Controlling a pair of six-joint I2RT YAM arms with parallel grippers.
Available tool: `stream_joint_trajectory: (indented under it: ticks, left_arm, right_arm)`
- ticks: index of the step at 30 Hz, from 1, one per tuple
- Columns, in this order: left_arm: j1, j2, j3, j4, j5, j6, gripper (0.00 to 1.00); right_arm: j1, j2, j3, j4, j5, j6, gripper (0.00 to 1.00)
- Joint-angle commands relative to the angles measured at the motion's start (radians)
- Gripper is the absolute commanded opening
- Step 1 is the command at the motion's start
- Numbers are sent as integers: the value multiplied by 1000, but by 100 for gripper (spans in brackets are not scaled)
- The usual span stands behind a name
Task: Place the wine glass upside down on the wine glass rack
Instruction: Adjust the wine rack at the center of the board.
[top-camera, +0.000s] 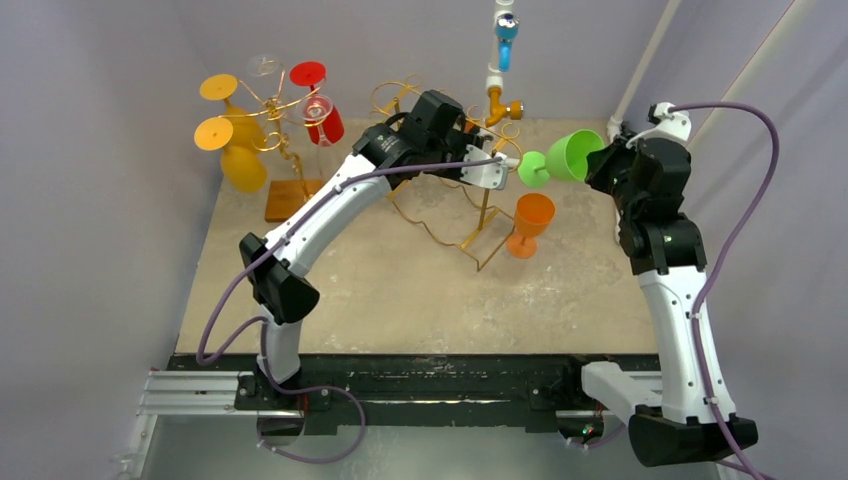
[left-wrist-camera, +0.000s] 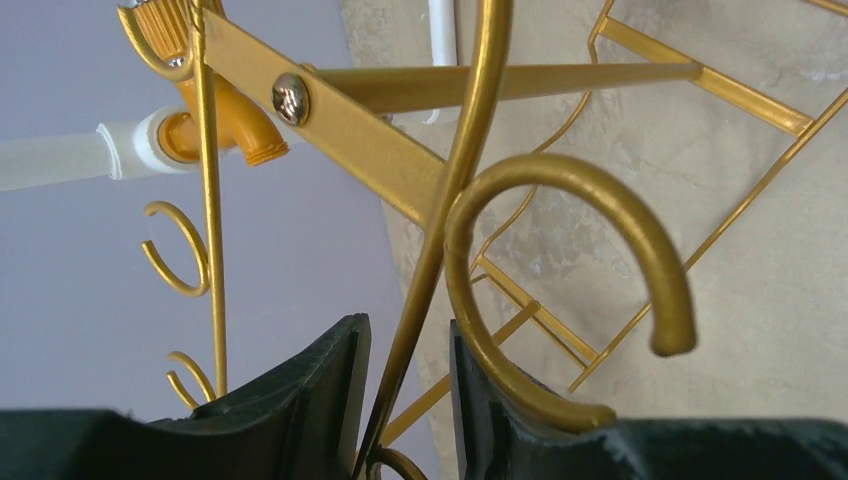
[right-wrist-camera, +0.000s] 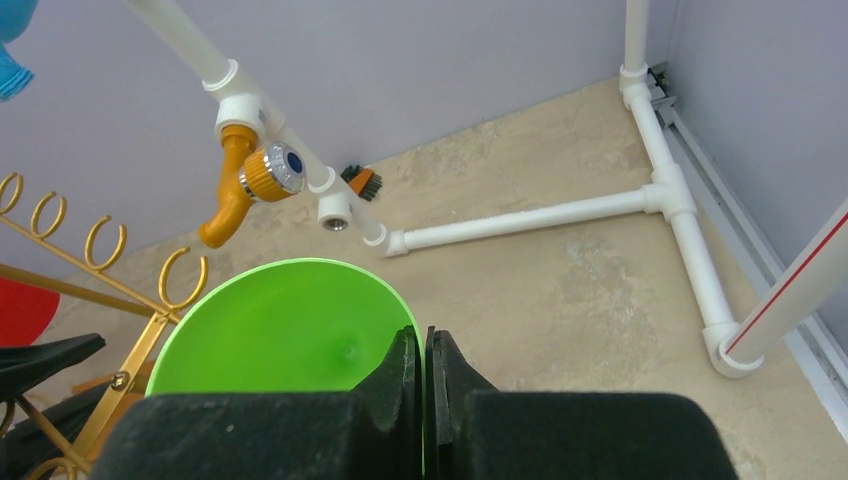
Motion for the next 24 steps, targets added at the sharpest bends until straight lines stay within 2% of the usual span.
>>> stream_joint_trajectory:
  ticks: [1, 9, 11, 13, 14, 16, 24]
  left_arm:
    - [-56, -36, 8, 22, -167, -114, 38]
    - [-111, -4, 13, 64, -288, -177, 38]
    - [-120, -9, 10, 66, -292, -184, 45]
    - [-129, -26, -1, 76, -287, -203, 58]
    - [-133, -39, -6, 83, -287, -216, 69]
    - [-137, -66, -19, 80, -289, -229, 77]
    - [-137, -175, -90, -6, -457, -263, 85]
  right_arm:
    - [-4, -35, 31, 12, -7, -11, 0]
    - [-4, -68, 35, -6, 26, -16, 0]
    - [-4, -66, 44, -26, 34, -20, 0]
    - [-4, -64, 45, -42, 39, -17, 0]
    - [-4, -65, 41, -44, 47, -16, 0]
    - [-4, -69, 42, -54, 74, -18, 0]
    - [-4, -61, 144, -120, 128, -36, 0]
